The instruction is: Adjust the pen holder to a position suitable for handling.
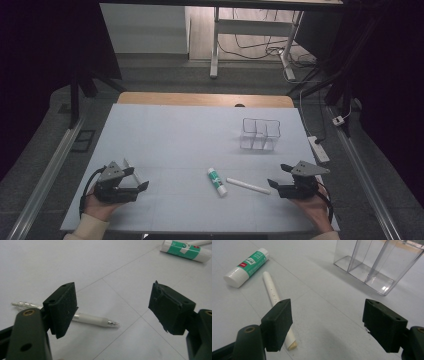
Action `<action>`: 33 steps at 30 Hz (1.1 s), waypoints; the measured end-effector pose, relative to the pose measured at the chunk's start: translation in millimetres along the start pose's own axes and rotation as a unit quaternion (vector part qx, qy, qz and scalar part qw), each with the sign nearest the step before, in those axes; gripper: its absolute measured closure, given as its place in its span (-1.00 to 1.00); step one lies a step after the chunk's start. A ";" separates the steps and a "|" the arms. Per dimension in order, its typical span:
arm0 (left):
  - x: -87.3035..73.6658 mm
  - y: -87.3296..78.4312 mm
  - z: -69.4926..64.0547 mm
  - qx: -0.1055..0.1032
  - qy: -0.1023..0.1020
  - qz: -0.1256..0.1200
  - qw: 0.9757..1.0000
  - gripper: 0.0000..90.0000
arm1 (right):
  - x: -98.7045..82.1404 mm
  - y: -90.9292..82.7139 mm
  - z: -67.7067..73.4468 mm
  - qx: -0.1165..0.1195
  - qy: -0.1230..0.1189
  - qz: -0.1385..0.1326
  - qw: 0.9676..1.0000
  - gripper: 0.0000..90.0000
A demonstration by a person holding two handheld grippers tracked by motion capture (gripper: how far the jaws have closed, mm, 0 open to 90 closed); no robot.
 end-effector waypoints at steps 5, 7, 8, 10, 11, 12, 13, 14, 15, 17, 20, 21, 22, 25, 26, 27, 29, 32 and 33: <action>0.2 0.8 -0.6 -0.002 0.002 0.000 1.000 -0.49 | -0.8 1.2 0.8 0.002 0.000 0.003 1.000 -0.47; 0.1 1.1 -1.2 -0.002 0.004 0.001 1.000 -0.49 | -1.3 1.7 1.3 0.004 0.000 0.005 1.000 -0.46; 0.2 1.4 -1.5 -0.002 0.004 0.000 1.000 -0.49 | -1.6 2.3 1.6 0.005 0.001 0.006 1.000 -0.46; 0.3 1.5 -1.8 -0.003 0.005 0.001 1.000 -0.49 | -2.2 2.8 1.7 0.005 -0.001 0.010 1.000 -0.45; 0.4 1.7 -2.2 -0.004 0.005 0.001 1.000 -0.49 | -2.4 3.1 1.8 0.006 0.000 0.011 1.000 -0.45; 0.5 1.8 -2.4 -0.004 0.006 0.000 1.000 -0.49 | -2.3 3.4 1.7 0.006 -0.001 0.012 1.000 -0.44; 0.5 2.4 -2.8 -0.006 0.008 0.000 1.000 -0.49 | -1.9 4.0 2.0 0.009 -0.001 0.009 1.000 -0.43; 0.5 2.4 -2.8 -0.006 0.008 0.000 1.000 -0.49 | -1.6 4.3 1.8 0.009 -0.001 0.009 1.000 -0.43; 0.1 3.3 -3.3 -0.008 0.009 0.001 1.000 -0.49 | -1.1 4.6 1.5 0.008 0.000 0.008 1.000 -0.43; 0.1 3.7 -3.7 -0.009 0.010 0.002 1.000 -0.49 | 0.5 4.9 1.3 0.008 0.000 0.008 1.000 -0.43; 0.2 3.7 -4.6 -0.009 0.011 0.002 1.000 -0.49 | 4.1 5.1 1.0 0.009 0.000 0.007 1.000 -0.42; 0.2 3.7 -4.6 -0.009 0.011 0.002 1.000 -0.49 | 4.1 5.1 1.0 0.009 0.000 0.007 1.000 -0.42; 0.2 3.8 -4.7 -0.009 0.011 0.002 1.000 -0.49 | 6.4 5.9 0.8 0.007 -0.001 0.008 1.000 -0.42; 0.3 3.9 -4.7 -0.009 0.011 0.002 1.000 -0.49 | 9.8 6.7 0.2 0.005 -0.003 0.008 1.000 -0.42; 0.3 4.1 -4.5 -0.009 0.010 0.002 1.000 -0.49 | 11.4 7.3 0.2 0.006 -0.002 0.005 1.000 -0.41; 0.3 4.4 -4.5 -0.009 0.010 0.003 1.000 -0.49 | 12.5 7.2 -0.6 0.005 -0.002 0.006 1.000 -0.41; 0.3 5.0 -4.4 -0.009 0.011 0.003 1.000 -0.49 | 15.5 7.1 -2.3 0.003 0.000 0.005 1.000 -0.41; 0.2 5.7 -4.2 -0.009 0.011 0.005 1.000 -0.49 | 22.1 7.6 -6.3 -0.001 0.003 -0.002 1.000 -0.40; 0.3 5.8 -4.2 -0.008 0.011 0.005 1.000 -0.49 | 24.8 7.8 -7.7 0.000 0.006 -0.005 1.000 -0.40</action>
Point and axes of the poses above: each handheld gripper's, and its own axes: y roughly forward along the jaws, x roughly out of its top, z roughly to its left, the point moved 9 cm from there along y, roughly forward along the jaws, and after that the axes turned 10 degrees about x, right-handed, at the moved point
